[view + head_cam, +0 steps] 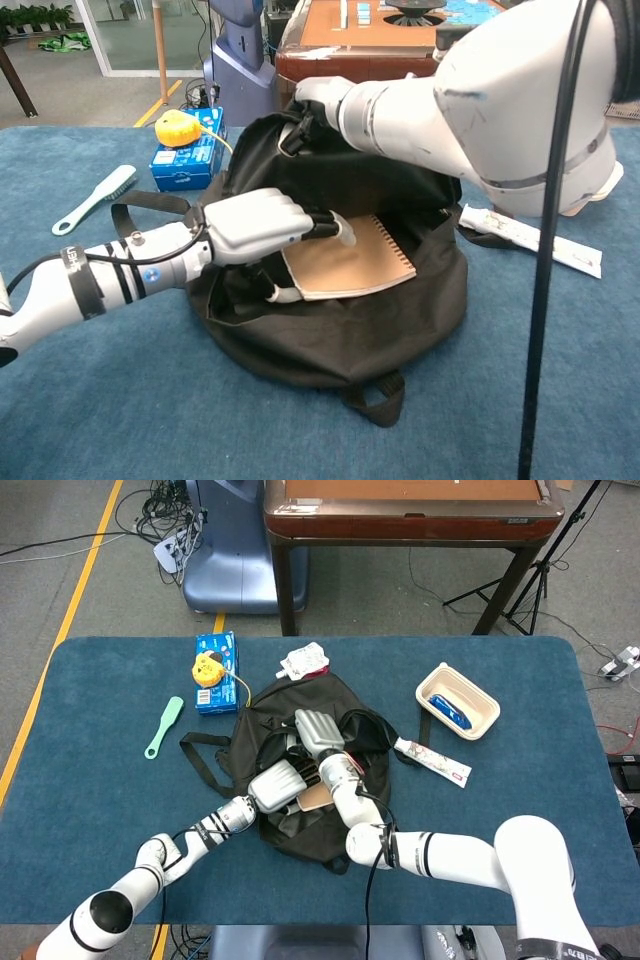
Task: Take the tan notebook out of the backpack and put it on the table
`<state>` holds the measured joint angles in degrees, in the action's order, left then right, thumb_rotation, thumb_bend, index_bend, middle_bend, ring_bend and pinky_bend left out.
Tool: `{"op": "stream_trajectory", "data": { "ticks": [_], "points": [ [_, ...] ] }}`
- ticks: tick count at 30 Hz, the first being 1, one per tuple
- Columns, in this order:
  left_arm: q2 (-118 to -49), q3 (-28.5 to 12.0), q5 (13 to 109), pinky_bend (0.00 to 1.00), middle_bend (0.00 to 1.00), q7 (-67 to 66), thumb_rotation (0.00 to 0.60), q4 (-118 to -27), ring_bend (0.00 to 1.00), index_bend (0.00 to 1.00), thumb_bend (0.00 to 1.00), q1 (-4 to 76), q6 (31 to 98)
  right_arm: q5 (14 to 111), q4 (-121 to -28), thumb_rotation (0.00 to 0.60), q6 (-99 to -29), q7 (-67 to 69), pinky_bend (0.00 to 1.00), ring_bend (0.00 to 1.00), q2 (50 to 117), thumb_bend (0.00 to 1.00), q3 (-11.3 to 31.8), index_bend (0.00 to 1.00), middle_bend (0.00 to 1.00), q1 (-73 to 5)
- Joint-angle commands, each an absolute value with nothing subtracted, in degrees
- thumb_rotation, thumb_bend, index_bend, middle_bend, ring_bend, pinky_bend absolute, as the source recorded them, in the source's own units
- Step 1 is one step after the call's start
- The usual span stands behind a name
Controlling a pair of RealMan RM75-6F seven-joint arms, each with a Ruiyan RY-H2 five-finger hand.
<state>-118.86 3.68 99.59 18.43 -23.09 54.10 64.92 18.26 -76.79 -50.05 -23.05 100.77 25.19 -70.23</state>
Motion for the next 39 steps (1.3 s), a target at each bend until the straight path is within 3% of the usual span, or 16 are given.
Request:
{"op": "stream_trajectory", "data": {
  "ticks": [1, 9, 17, 29, 39],
  "points": [
    [-119.28, 3.35, 99.15, 0.26, 0.17, 18.81, 0.600, -22.93, 0.23, 0.24, 0.31, 54.15, 65.27, 18.19, -76.85, 0.600, -50.13, -23.12, 0.28, 0.28, 100.73, 1.00, 25.15, 0.69, 0.54, -70.19],
    [-120.52, 2.92, 98.40, 0.30, 0.33, 19.76, 0.600, -22.79, 0.32, 0.40, 0.36, 54.91, 65.82, 17.82, -76.87, 0.600, -50.34, -23.37, 0.28, 0.28, 100.62, 1.00, 25.22, 0.70, 0.54, -70.13],
    [-120.67, 2.07, 97.80, 0.42, 0.60, 24.99, 0.600, -22.93, 0.49, 0.63, 0.43, 54.44, 70.84, 16.96, -75.72, 0.600, -50.09, -23.58, 0.28, 0.28, 100.13, 1.00, 25.51, 0.70, 0.54, -70.00],
    [-113.16, 2.20, 99.40, 0.44, 0.62, 29.77, 0.600, -35.28, 0.52, 0.64, 0.43, 51.31, 84.13, 17.83, -74.33, 0.600, -46.83, -21.36, 0.28, 0.28, 99.77, 1.00, 24.93, 0.70, 0.54, -68.52],
    [-97.42, -0.39, 97.67, 0.45, 0.63, 26.50, 0.600, -61.83, 0.53, 0.64, 0.43, 47.03, 89.58, 22.66, -78.21, 0.600, -44.89, -17.38, 0.28, 0.28, 97.24, 1.00, 23.13, 0.70, 0.54, -64.90]
  ]
}}
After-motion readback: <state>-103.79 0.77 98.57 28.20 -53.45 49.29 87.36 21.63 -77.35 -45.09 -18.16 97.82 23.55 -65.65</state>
